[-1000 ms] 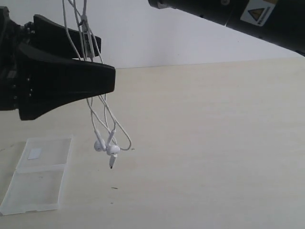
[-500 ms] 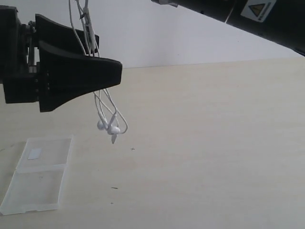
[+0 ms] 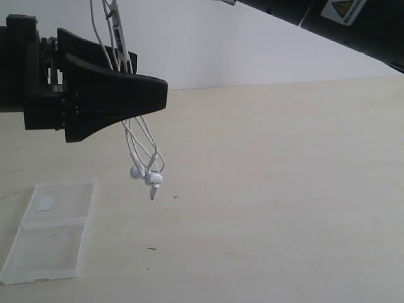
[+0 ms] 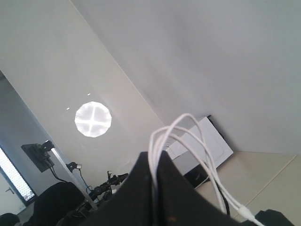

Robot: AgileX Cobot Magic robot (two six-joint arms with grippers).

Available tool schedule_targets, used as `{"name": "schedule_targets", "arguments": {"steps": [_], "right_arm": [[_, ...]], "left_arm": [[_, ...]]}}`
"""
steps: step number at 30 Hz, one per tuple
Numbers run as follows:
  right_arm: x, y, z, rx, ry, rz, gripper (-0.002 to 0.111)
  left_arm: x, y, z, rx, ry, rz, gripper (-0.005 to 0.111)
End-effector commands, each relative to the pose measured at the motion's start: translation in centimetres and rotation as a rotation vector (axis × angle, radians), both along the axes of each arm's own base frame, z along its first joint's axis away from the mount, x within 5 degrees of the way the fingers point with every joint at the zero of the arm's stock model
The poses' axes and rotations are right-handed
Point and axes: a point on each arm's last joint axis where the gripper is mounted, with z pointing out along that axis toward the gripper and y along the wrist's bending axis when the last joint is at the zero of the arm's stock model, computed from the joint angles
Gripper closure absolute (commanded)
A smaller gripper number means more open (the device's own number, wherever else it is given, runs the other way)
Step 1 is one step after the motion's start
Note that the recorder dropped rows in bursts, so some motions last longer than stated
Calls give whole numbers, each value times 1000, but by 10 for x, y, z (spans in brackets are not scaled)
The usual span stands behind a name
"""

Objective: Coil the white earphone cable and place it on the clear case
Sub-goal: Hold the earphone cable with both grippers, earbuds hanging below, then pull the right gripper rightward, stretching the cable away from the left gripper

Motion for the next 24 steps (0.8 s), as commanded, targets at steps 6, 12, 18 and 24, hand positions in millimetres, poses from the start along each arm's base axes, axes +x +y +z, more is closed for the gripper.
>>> {"name": "schedule_targets", "arguments": {"steps": [6,12,18,24], "right_arm": [[0,0,3,11,-19,3,108],[0,0,4,19,-17,5,108],[0,0,4,23,-18,7,108],[0,0,4,26,-18,8,108]], "left_arm": [[1,-1,-1,2,-1,4,57],[1,-1,-1,7,-2,3,50],[1,-1,-1,10,-3,8,69],[2,0,-2,14,-4,19,85]]}}
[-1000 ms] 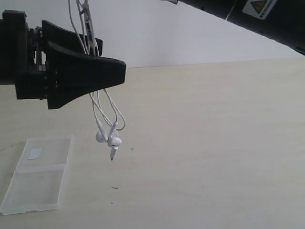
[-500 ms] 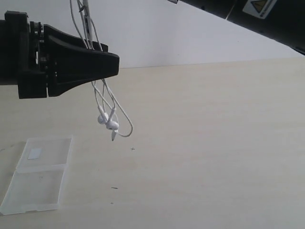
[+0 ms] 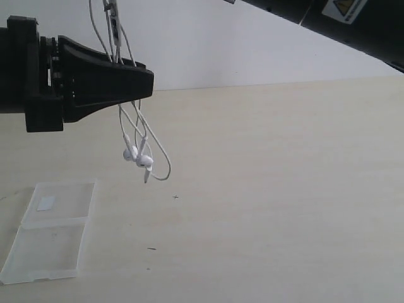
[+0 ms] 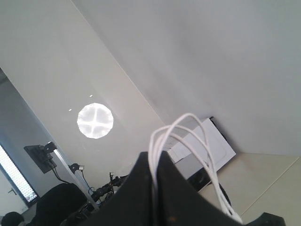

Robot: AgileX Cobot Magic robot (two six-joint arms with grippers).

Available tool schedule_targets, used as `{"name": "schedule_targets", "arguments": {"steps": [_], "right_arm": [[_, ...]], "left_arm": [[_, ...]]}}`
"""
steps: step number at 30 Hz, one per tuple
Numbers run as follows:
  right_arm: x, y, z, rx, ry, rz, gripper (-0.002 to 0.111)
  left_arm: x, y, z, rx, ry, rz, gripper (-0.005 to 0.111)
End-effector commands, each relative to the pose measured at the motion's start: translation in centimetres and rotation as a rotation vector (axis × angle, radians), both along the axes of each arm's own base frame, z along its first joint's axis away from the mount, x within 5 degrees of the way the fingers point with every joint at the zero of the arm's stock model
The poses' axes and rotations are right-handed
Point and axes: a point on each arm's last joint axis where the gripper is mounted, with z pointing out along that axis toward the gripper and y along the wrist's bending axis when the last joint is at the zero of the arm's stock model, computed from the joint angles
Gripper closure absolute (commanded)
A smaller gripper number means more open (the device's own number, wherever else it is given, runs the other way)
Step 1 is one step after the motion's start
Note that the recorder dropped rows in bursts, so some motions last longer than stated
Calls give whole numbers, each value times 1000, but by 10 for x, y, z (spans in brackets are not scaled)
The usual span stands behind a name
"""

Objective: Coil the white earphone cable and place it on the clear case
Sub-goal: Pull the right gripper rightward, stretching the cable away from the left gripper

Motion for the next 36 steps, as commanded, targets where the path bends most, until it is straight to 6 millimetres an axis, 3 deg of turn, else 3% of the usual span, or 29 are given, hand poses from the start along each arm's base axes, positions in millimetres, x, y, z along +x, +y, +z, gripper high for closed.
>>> {"name": "schedule_targets", "arguments": {"steps": [1,9,23,36], "right_arm": [[0,0,4,18,-17,4,108],[0,0,4,20,-17,3,108],[0,-14,8,-60,40,-128,108],[7,-33,-7,-318,137,-358,108]], "left_arm": [[1,-1,-1,1,-1,14,87],[3,1,-2,16,-5,38,107],[2,7,-2,86,-15,85,107],[-13,11,16,71,-75,111,107]]}}
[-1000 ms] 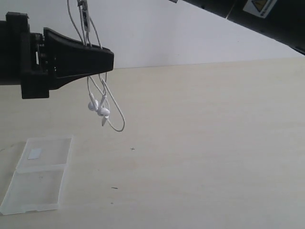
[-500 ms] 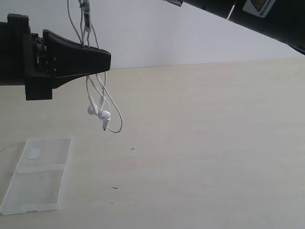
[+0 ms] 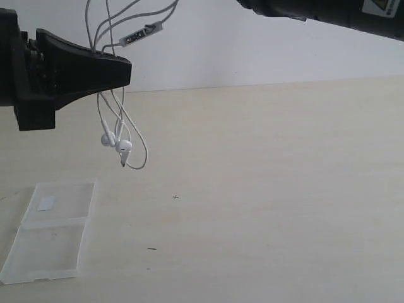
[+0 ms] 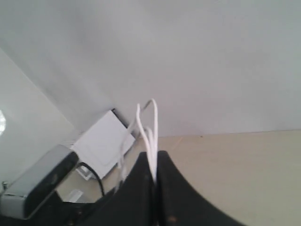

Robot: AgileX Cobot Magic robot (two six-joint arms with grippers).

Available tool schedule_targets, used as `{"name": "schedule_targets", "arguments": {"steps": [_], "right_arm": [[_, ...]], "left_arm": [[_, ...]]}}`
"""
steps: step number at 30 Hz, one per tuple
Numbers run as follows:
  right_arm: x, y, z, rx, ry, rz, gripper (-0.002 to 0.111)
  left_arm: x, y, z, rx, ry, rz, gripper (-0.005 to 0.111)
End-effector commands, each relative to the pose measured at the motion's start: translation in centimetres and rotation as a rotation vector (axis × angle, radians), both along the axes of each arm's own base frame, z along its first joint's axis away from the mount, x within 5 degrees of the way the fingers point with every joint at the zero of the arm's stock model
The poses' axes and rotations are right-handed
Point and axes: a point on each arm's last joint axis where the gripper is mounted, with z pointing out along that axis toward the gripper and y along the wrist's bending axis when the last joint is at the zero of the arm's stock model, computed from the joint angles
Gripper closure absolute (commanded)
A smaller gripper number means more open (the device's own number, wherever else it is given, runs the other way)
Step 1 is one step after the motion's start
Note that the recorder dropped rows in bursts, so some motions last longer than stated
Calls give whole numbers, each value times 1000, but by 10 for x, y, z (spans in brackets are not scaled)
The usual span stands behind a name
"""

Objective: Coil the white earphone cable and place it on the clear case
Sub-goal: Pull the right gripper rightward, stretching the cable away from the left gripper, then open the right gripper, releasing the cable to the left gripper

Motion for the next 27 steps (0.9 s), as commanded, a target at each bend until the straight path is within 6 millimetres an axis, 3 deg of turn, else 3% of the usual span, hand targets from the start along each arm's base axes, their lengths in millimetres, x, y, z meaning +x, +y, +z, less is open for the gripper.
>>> {"name": "schedule_targets", "arguments": {"steps": [1,6,15,22,27], "right_arm": [[4,-6,-5,-98,22,-74,108],[8,-13,-15,-230,41,-156,108],[9,-15,-22,-288,36,-168,108],[7,-18,-48,-351,93,-170,107],[6,-18,-48,-354,79,-159,77]], "left_arm": [[-6,2,7,-10,-15,15,107],[-15,4,15,-18,-47,16,107],[-17,5,19,-43,-42,35,107],[-17,5,19,-49,-40,42,107],[-17,5,21,-63,-40,47,107]]}}
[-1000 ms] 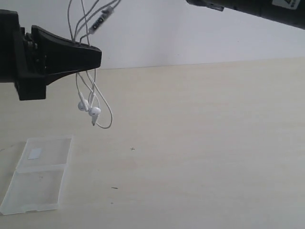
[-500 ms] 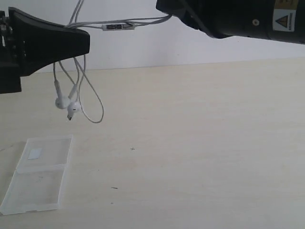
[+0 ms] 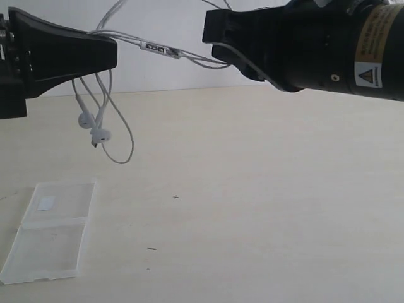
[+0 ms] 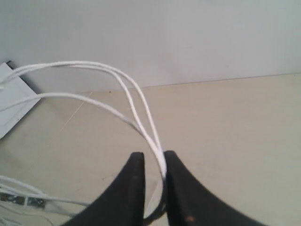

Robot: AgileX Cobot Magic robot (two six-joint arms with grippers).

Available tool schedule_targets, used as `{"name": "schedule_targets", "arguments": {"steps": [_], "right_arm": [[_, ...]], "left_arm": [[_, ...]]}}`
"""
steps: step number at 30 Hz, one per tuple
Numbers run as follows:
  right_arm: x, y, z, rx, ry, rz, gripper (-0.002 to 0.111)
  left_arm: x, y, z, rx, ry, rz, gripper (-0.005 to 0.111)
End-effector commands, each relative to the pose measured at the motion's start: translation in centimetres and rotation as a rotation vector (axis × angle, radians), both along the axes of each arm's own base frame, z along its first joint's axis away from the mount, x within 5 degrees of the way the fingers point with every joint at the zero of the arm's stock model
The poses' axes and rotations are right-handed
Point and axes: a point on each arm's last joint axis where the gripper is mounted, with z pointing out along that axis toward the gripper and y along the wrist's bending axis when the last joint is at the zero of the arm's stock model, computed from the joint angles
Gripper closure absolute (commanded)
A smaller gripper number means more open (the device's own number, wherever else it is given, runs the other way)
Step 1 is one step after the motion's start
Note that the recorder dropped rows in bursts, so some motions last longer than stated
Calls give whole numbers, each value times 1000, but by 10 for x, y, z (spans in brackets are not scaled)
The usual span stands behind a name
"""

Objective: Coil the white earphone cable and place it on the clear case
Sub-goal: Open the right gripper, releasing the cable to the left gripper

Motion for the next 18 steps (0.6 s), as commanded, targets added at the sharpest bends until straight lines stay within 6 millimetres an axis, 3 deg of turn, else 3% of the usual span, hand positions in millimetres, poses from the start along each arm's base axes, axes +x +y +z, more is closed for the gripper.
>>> {"name": "schedule_targets", "arguments": {"steps": [1,5,12,18], "right_arm": [[0,-2,-2,-34,-16,2,70],[2,1,-7,-60,-13,8,56],[-3,3,4,-113,-170,102,50],[-9,-4,14,-271,-354,151,50]], "left_arm": [[-1,1,4,-37,1,27,107],[-5,4,9,-47,-16,57,107],[-4,7,9,-39,4,109,107],[0,12,8,-77,63,192,107]]}}
